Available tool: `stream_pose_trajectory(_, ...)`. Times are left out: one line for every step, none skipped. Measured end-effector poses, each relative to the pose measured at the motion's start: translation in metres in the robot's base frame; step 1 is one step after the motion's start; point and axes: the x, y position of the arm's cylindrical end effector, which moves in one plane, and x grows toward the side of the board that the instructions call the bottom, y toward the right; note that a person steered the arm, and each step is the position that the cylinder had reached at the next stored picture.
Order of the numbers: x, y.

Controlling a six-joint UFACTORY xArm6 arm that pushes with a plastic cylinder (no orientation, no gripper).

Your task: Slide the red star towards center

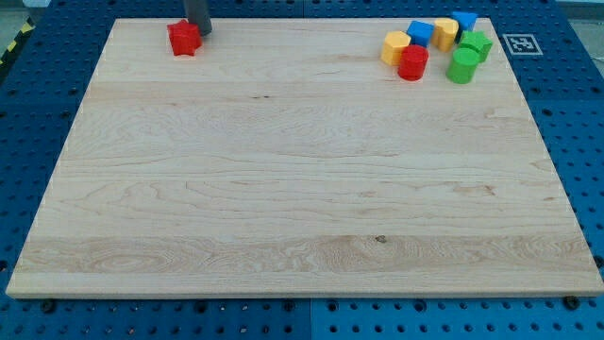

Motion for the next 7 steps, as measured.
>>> stream_pose_trajectory(-0.009,-0.021)
stream_pose_trajectory(-0.006,-0.061)
stream_pose_trajectory(0.015,-0.037)
stream_pose_trajectory(0.028,0.003)
stream_pose_trajectory(0.058,0.032)
stream_pose_trajectory(0.088,0.032)
stream_pose_trajectory(0.124,0.043)
